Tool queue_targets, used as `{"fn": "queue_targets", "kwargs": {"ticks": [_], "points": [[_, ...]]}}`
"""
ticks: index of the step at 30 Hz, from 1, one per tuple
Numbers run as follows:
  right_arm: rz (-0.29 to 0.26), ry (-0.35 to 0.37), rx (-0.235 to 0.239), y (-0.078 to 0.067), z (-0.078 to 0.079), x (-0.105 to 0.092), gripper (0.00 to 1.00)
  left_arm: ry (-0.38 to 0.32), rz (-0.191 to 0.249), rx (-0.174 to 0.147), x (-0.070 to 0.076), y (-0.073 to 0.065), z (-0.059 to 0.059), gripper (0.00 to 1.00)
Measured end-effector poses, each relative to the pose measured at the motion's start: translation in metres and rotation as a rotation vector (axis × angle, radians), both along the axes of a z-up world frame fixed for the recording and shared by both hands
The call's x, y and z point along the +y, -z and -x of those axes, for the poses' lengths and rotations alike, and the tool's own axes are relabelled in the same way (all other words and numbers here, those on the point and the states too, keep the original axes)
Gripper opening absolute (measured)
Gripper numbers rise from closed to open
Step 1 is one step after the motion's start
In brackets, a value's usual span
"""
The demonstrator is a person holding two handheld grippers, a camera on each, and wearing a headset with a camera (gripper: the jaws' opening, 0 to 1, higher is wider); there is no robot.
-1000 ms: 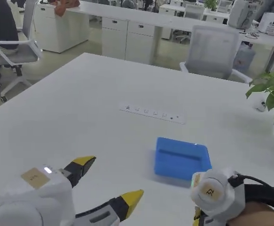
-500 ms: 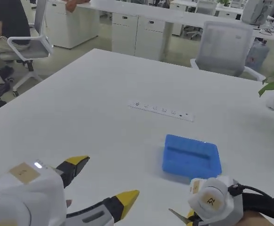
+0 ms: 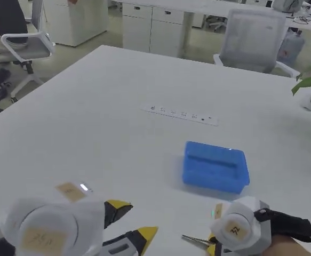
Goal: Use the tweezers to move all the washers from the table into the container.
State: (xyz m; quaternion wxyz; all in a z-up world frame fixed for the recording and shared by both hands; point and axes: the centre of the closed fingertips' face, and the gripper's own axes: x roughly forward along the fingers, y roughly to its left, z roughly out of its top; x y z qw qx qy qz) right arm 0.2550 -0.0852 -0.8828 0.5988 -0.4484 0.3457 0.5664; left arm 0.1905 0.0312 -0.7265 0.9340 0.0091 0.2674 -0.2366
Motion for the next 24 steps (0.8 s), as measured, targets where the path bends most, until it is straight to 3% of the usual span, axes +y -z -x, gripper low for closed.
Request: {"fn": "queue_targets", "kwargs": {"ticks": [2, 5, 9, 11, 14, 15, 17, 19, 21, 22, 23, 24], "points": [[-0.003, 0.029, 0.022, 0.0, 0.003, 0.0, 0.05, 0.015, -0.025, 0.0, -0.002, 0.003, 0.0, 0.21], [-0.028, 0.057, 0.036, 0.0, 0.005, 0.001, 0.07, 0.039, -0.079, -0.015, -0.002, 0.004, -0.002, 0.06], [-0.056, 0.106, 0.053, -0.008, 0.008, 0.0, 0.13, 0.057, -0.082, -0.013, -0.003, 0.004, -0.003, 0.01], [-0.095, 0.143, 0.03, -0.021, 0.007, 0.0, 0.14, 0.063, -0.092, -0.022, -0.003, 0.003, -0.004, 0.0], [-0.206, 0.297, 0.038, -0.046, 0.008, -0.005, 0.16, 0.079, -0.098, -0.035, -0.005, 0.002, -0.006, 0.0], [-0.215, 0.332, 0.032, -0.051, 0.009, -0.009, 0.14, 0.091, -0.104, -0.038, -0.005, 0.001, -0.005, 0.0], [-0.264, 0.398, -0.026, -0.067, 0.011, -0.019, 0.09, 0.077, -0.119, -0.067, -0.004, -0.003, -0.007, 0.0], [-0.297, 0.443, -0.067, -0.079, 0.013, -0.028, 0.0, 0.083, -0.106, -0.067, -0.006, -0.006, -0.007, 0.0], [-0.354, 0.532, -0.096, -0.095, 0.016, -0.039, 0.0, 0.088, -0.093, -0.067, -0.009, -0.009, -0.006, 0.0], [-0.408, 0.558, -0.095, -0.103, 0.017, -0.038, 0.0, 0.093, -0.093, -0.071, -0.01, -0.009, -0.005, 0.0], [-0.457, 0.597, -0.064, -0.111, 0.024, -0.04, 0.0, 0.097, -0.095, -0.07, -0.012, -0.009, -0.005, 0.0], [-0.474, 0.613, -0.062, -0.116, 0.027, -0.044, 0.0, 0.096, -0.097, -0.069, -0.013, -0.009, -0.005, 0.0]]}}
